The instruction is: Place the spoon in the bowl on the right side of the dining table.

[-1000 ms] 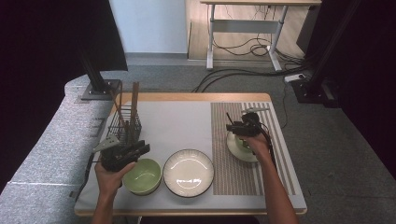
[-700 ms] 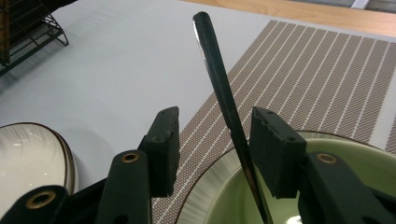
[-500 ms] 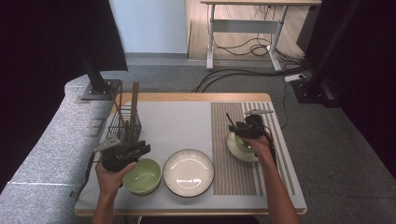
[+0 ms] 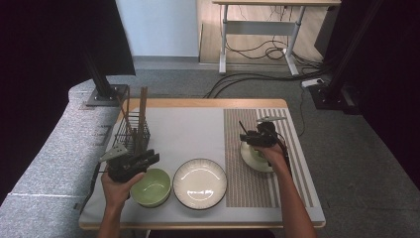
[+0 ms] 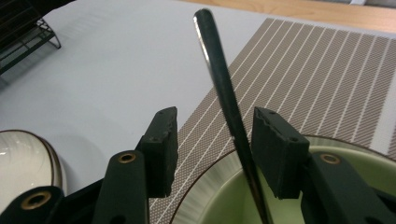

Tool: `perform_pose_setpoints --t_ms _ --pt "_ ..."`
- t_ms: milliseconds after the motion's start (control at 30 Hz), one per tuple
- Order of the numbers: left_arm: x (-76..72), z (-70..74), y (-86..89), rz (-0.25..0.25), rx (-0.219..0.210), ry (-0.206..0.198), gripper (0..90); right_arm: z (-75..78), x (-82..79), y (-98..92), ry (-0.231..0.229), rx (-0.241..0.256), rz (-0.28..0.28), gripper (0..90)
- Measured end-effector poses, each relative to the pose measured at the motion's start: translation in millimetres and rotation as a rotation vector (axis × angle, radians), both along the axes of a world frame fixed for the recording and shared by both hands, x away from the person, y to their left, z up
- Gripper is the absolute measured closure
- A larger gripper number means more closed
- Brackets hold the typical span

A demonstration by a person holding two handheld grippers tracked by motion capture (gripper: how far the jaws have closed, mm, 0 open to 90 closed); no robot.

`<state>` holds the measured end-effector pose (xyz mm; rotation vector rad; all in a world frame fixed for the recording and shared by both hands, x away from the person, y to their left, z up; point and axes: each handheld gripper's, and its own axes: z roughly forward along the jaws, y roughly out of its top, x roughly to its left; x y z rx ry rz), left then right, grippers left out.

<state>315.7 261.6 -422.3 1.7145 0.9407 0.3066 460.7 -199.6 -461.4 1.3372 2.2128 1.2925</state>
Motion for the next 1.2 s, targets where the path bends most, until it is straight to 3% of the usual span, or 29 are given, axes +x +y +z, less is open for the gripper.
perform_pose_setpoints --t_ms 167,533,900,1200 --pt "-0.3 0.5 0.5 0.000 -0.004 -0.003 64.8 5.1 1.8 -5.0 0.000 0.013 -0.020 51.1" --pt "-0.9 1.4 1.6 -0.002 -0.006 -0.004 64.8 3.4 3.3 8.4 0.046 0.016 0.036 51.2" --pt "-1.2 1.5 1.9 0.001 -0.006 -0.006 64.8 -0.2 -18.3 12.1 0.020 0.024 0.093 51.9" --pt "-0.2 0.7 1.6 0.004 -0.001 -0.004 64.7 -3.8 -28.5 5.3 -0.024 0.048 0.082 49.8"
